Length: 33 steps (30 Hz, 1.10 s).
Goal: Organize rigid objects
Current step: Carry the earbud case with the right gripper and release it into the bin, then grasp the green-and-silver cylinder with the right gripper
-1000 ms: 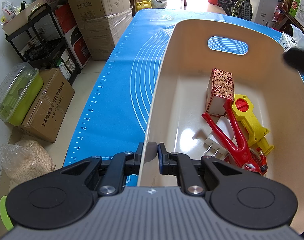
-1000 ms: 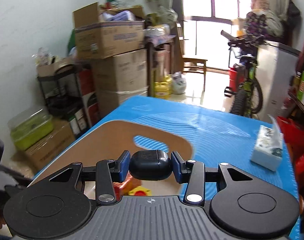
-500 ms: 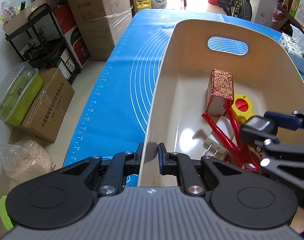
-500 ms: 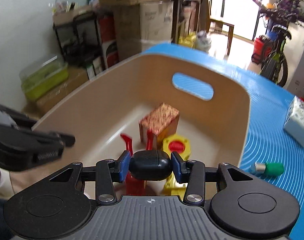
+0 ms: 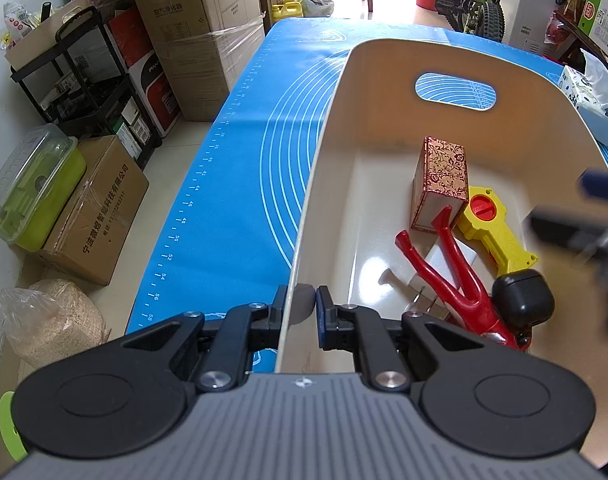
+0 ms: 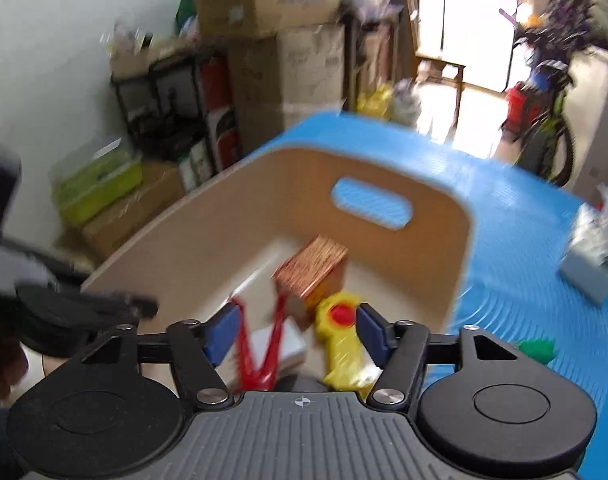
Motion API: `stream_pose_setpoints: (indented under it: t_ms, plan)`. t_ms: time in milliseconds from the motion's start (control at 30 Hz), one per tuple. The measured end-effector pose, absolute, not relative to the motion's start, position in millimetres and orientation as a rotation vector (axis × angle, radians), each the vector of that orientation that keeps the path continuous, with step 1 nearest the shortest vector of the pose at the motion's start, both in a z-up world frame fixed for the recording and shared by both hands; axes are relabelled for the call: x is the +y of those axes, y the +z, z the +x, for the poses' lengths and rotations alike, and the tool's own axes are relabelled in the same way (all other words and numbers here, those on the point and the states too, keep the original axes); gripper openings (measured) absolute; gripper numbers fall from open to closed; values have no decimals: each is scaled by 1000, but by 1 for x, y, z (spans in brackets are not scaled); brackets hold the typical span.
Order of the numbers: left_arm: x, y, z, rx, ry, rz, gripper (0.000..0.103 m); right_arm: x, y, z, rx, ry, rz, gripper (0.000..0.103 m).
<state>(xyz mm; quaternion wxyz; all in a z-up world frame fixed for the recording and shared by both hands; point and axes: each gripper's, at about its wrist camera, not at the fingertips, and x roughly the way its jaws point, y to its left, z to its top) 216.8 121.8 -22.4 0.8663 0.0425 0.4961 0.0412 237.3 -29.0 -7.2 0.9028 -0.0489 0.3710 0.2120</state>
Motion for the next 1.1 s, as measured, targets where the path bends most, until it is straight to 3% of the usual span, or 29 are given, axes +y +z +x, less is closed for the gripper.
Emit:
stream_pose_setpoints:
  t_ms: [433, 1100]
  plan:
    - [122, -22, 217, 1039, 86, 88, 15, -147, 0, 259, 650, 107, 38, 94]
    - [123, -22, 217, 1039, 86, 86, 15, -168, -95, 312, 831, 99, -62, 94]
